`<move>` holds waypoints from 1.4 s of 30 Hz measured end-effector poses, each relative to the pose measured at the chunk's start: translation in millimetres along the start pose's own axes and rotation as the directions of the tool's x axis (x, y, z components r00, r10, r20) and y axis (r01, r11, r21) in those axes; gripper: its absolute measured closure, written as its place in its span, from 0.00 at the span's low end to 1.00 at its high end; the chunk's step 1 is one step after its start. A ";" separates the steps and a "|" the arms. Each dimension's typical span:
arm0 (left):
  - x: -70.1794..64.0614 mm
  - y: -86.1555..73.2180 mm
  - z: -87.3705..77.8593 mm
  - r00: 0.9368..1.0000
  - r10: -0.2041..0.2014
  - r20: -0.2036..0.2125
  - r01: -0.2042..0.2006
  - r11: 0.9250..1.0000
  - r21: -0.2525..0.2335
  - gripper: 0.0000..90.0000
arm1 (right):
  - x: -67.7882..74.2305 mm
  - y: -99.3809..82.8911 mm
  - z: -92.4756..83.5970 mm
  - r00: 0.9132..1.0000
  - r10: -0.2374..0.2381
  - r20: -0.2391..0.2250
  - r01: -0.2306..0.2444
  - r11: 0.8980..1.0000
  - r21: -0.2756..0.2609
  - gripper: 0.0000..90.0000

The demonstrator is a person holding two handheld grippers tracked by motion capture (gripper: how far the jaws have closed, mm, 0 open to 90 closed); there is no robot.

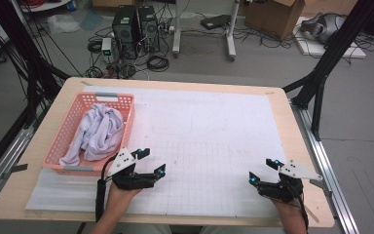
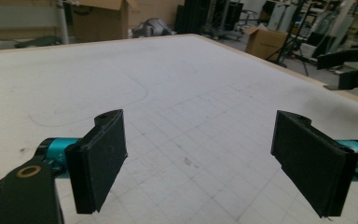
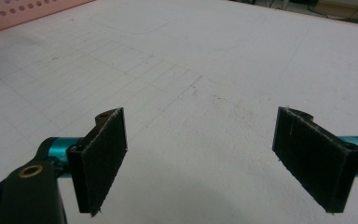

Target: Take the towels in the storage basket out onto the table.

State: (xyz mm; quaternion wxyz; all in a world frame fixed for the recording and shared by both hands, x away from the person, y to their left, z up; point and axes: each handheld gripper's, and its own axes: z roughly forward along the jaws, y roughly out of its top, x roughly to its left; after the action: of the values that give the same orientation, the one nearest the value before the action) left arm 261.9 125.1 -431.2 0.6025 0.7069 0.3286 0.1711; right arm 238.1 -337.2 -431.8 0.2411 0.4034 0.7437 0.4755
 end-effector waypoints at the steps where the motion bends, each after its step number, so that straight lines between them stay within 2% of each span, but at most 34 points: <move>1: -0.3 1.4 0.2 1.000 -0.002 0.009 0.002 1.000 0.001 0.20 | 0.1 -0.3 -1.6 1.000 -0.007 0.001 0.007 1.000 -0.002 0.18; 5: -3.0 10.6 -0.5 1.000 -0.002 0.024 0.001 1.000 0.022 0.21 | -0.1 -0.8 -5.5 1.000 0.005 0.007 -0.005 1.000 -0.004 0.18; 7: -4.2 17.1 -2.2 1.000 -0.001 0.031 0.001 1.000 0.010 0.21 | -0.9 -0.9 -5.6 1.000 0.005 0.006 -0.005 1.000 -0.010 0.18; 11: -3.4 29.4 -6.9 1.000 0.010 0.018 -0.010 1.000 -0.017 0.21 | -0.4 -1.2 -6.5 1.000 0.000 0.003 0.000 1.000 -0.003 0.18; 12: -1.9 37.8 -11.3 1.000 0.007 0.008 -0.007 0.999 -0.043 0.21 | -0.2 -1.3 -7.0 1.000 0.002 0.004 -0.002 1.000 0.000 0.18; 13: -1.9 37.8 -11.3 1.000 0.007 0.008 -0.007 0.999 -0.043 0.21 | -0.2 -1.3 -7.0 1.000 0.002 0.004 -0.002 1.000 0.000 0.18; 16: 6.0 52.8 -23.0 1.000 0.017 -0.025 -0.019 0.998 -0.066 0.20 | -1.7 -2.0 -8.9 1.000 0.011 0.006 -0.011 1.000 -0.004 0.18; 21: 17.9 66.8 -35.6 0.999 0.012 -0.036 -0.014 0.997 -0.080 0.21 | -2.1 -2.0 -8.0 1.000 0.015 0.004 -0.015 1.000 0.000 0.18; 22: 23.6 74.7 -41.4 0.998 0.020 -0.057 -0.025 0.996 -0.085 0.21 | -1.6 -1.8 -7.4 1.000 0.013 0.002 -0.013 1.000 0.000 0.18; 26: 38.2 92.0 -50.8 0.995 0.029 -0.097 -0.039 0.995 -0.094 0.20 | 0.0 -1.2 -6.0 1.000 0.007 -0.003 -0.007 1.000 0.002 0.18; 30: 50.7 101.6 -56.6 0.991 0.023 -0.131 -0.036 0.995 -0.093 0.20 | 0.0 -1.5 -5.5 1.000 0.011 -0.004 -0.011 1.000 0.005 0.18; 31: 50.7 101.6 -56.6 0.991 0.023 -0.131 -0.036 0.995 -0.093 0.20 | -0.3 -1.6 -5.5 1.000 0.010 -0.003 -0.010 1.000 0.005 0.18; 34: 65.6 103.9 -61.7 0.987 0.005 -0.163 -0.019 0.996 -0.083 0.20 | -1.3 -2.1 -5.7 1.000 0.015 -0.001 -0.015 1.000 0.005 0.18; 35: 65.6 103.9 -61.7 0.987 0.005 -0.163 -0.019 0.996 -0.083 0.20 | -1.8 -2.4 -5.6 1.000 0.015 -0.003 -0.015 1.000 0.005 0.18; 36: 72.8 102.7 -63.1 0.982 -0.007 -0.189 -0.007 0.997 -0.075 0.20 | -1.7 -2.6 -5.5 1.000 0.020 -0.003 -0.020 1.000 0.007 0.18; 40: 86.0 98.2 -63.6 0.974 -0.014 -0.228 0.003 0.999 -0.048 0.20 | -1.5 -1.5 -3.3 1.000 0.017 -0.008 -0.017 1.000 0.007 0.18; 42: 94.5 95.8 -62.3 0.968 -0.020 -0.251 0.016 1.000 -0.019 0.20 | -0.6 -0.1 -1.6 1.000 0.010 -0.016 -0.010 1.000 0.009 0.18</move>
State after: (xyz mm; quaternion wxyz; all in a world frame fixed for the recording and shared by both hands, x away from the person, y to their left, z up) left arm 315.5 229.0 -340.0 0.5635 0.6715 0.4072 0.2564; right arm 237.3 -338.5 -431.2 0.2310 0.4045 0.7455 0.4767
